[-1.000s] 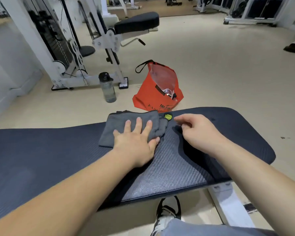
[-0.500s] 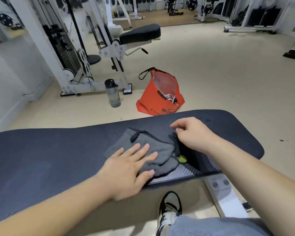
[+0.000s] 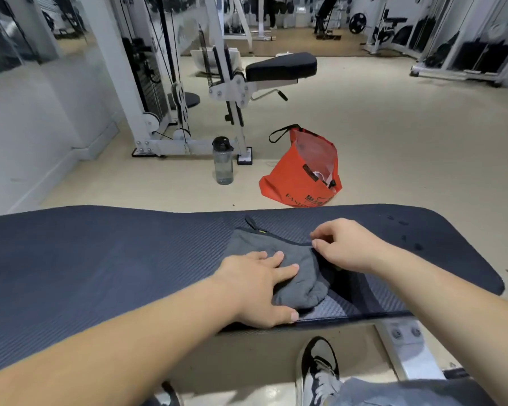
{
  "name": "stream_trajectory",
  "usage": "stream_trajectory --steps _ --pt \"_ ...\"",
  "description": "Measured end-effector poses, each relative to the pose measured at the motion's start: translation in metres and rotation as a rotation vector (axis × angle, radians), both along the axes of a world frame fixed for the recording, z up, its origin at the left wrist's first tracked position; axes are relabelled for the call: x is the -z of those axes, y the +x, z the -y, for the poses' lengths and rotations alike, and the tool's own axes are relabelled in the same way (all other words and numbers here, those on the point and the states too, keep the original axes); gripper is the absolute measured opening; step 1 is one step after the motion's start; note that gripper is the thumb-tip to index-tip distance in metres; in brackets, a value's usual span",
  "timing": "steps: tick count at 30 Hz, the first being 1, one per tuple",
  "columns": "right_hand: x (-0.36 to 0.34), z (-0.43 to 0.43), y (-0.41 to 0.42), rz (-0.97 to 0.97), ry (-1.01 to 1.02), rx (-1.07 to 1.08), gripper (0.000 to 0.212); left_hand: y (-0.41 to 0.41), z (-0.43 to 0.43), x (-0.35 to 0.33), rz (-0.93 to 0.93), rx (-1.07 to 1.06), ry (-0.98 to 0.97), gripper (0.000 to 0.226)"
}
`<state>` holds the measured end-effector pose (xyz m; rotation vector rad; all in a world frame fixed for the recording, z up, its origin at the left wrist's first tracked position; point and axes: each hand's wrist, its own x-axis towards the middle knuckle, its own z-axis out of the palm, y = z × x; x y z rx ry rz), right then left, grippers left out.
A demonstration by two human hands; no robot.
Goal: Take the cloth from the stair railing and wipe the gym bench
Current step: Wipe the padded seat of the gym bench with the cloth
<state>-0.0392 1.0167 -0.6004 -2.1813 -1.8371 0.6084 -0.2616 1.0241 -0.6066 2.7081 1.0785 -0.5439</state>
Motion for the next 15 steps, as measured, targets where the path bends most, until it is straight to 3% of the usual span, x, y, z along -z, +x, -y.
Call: stream_trajectory --steps 7,15 --pt "-0.005 0.028 -0.007 0.041 -0.009 0.074 0.030 0.004 0.017 0.015 0.104 -0.045 0.033 0.086" --pt "-0.001 0.049 0.025 0.006 0.064 0.166 0.034 0.016 0.023 0.022 0.040 -0.101 0.006 0.068"
